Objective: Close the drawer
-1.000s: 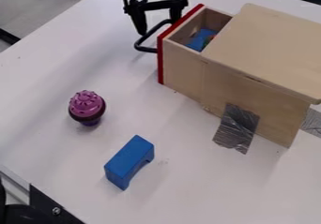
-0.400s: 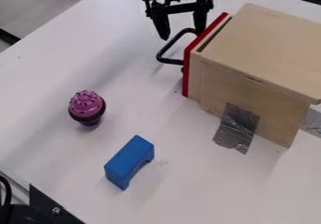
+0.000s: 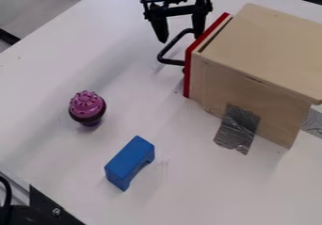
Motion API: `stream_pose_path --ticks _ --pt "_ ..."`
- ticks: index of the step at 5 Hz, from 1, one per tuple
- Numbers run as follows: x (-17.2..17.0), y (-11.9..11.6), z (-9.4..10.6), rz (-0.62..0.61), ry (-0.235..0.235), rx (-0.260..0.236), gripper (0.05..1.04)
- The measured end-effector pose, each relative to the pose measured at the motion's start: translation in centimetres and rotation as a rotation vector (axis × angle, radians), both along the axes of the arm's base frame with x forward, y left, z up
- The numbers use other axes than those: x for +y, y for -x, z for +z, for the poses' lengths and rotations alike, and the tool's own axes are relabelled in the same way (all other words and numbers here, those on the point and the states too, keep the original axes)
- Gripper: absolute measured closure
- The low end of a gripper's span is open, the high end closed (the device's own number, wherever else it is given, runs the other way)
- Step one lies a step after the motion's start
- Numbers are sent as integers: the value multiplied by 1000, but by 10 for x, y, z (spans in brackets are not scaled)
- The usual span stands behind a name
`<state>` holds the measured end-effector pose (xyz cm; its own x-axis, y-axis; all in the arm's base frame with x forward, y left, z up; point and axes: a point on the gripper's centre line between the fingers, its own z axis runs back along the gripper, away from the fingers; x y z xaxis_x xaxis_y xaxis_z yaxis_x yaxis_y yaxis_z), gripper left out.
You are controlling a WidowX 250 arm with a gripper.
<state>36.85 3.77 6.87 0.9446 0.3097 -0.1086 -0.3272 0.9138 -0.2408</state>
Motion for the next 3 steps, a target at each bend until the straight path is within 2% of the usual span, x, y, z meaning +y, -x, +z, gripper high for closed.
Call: stream_pose_path --ticks 2,3 --pt "-25 6 -8 -49 25 12 85" --pt "-26 9 -11 -46 31 20 85"
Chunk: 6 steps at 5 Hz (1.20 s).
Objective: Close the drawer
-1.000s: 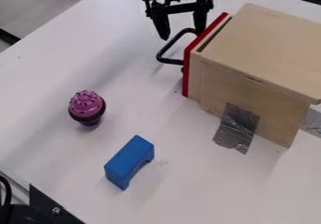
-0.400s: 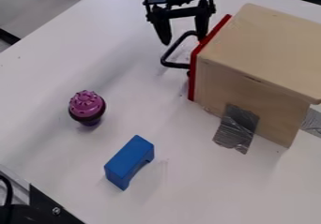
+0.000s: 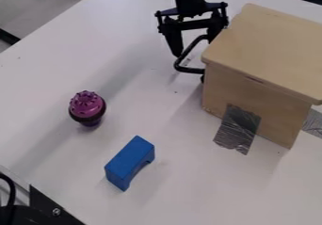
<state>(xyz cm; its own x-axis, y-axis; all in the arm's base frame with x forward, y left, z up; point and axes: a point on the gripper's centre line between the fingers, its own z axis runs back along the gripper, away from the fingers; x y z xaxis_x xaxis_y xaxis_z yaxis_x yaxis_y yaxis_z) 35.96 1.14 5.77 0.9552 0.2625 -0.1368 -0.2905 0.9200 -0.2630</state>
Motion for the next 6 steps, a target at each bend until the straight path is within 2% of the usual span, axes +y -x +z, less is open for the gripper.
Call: stream_pose_path --ticks 1,2,3,4,5,6 --pt "0 2 1 -14 -22 -2 85" --pt "11 9 17 -41 -179 66 85" --pt "24 10 53 -43 -289 34 85" --pt "25 14 69 -34 -298 13 85" --pt "26 26 97 -24 -324 -47 85" --pt "27 48 111 -22 -344 -80 85"
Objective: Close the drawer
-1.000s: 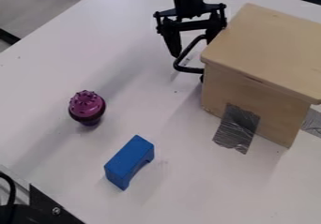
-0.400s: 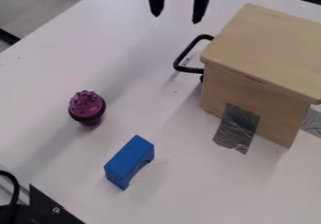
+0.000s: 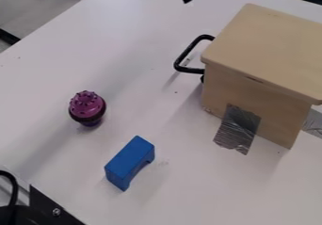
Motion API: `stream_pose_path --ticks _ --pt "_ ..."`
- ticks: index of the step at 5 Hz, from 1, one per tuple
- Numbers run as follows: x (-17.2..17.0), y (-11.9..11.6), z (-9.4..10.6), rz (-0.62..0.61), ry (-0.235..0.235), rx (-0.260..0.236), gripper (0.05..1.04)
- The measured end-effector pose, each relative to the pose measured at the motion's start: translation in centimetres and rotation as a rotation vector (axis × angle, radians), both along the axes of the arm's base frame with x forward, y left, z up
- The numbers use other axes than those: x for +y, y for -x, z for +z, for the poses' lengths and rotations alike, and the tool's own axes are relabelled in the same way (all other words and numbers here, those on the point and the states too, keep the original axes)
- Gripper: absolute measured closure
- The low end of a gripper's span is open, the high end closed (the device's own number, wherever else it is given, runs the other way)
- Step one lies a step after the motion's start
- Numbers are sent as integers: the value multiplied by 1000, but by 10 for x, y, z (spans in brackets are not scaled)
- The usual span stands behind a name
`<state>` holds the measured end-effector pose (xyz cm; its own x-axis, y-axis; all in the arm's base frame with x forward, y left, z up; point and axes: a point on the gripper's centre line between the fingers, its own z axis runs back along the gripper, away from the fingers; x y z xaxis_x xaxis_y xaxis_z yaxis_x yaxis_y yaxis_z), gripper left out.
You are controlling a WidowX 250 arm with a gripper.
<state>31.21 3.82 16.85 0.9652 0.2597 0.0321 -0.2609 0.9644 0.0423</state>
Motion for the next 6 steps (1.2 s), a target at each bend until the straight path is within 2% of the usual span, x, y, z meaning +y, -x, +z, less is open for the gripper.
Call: stream_pose_path --ticks 1,2,6 --pt "-2 22 3 -12 -3 -15 85" --pt "-2 30 2 -47 17 -10 85" --pt "-2 30 2 -60 17 -10 85"
